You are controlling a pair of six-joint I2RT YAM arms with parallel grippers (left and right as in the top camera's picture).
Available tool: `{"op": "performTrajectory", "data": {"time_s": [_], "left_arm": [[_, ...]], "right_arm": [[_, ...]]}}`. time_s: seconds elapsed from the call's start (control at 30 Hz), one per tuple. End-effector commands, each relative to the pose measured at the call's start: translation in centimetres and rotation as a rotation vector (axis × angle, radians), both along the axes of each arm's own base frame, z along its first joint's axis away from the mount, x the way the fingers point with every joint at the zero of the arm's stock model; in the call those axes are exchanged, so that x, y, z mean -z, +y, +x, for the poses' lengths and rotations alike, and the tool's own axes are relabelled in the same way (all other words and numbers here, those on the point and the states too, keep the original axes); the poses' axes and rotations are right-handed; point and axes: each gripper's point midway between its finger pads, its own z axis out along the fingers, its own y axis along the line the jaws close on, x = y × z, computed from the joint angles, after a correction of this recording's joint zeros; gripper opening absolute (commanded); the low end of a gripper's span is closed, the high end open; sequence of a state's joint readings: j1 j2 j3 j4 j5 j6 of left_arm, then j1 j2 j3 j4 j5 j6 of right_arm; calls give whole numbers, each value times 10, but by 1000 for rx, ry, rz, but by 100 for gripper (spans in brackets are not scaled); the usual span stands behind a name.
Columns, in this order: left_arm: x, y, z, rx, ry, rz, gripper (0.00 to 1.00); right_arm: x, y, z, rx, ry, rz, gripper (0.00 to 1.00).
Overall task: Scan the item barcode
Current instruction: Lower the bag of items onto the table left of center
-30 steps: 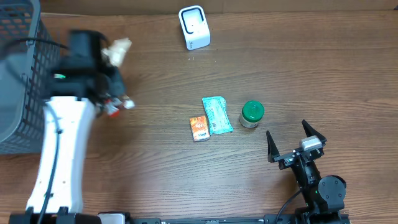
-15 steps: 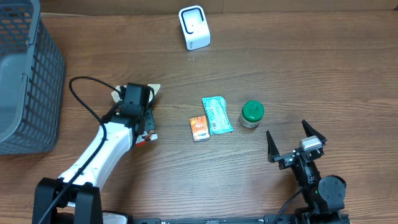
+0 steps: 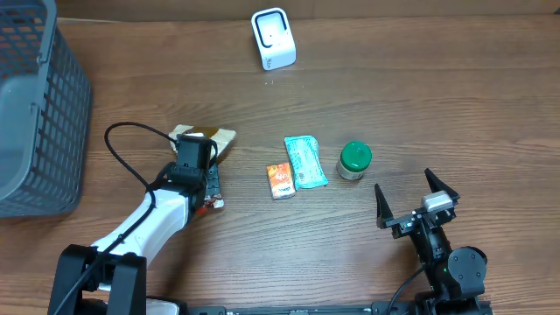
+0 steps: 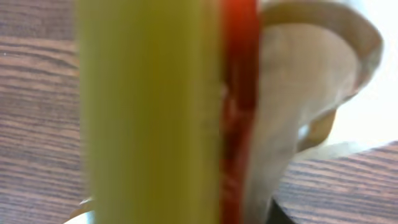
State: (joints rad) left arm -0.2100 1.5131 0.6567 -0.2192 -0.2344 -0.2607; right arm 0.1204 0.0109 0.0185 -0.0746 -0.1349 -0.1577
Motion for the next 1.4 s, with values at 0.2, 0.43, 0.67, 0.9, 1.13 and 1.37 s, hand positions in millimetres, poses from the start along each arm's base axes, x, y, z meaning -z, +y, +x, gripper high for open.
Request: {"op": "performTrajectory", "data": {"time_s": [0.2,0.43,0.67,0.9,1.13,1.37], "left_arm": [[-3,-12,5,68,-8,-28,66],[-57,-17,27,77,-86,-36,79],[-143,-1,31,11,-107,-34,80],[-158,35,20,-164,-63,-88,54],[-124,47,-4,-204,81,-99,30],[-78,31,-13,-171,200,-173,17]], "right_arm": [[3,2,0,-10,-1,-1,100],[2,2,0,-10,-1,-1,100],[3,2,0,-10,-1,-1,100],[2,2,0,-10,-1,-1,100],[2,2,0,-10,-1,-1,100],[2,2,0,-10,-1,-1,100]]}}
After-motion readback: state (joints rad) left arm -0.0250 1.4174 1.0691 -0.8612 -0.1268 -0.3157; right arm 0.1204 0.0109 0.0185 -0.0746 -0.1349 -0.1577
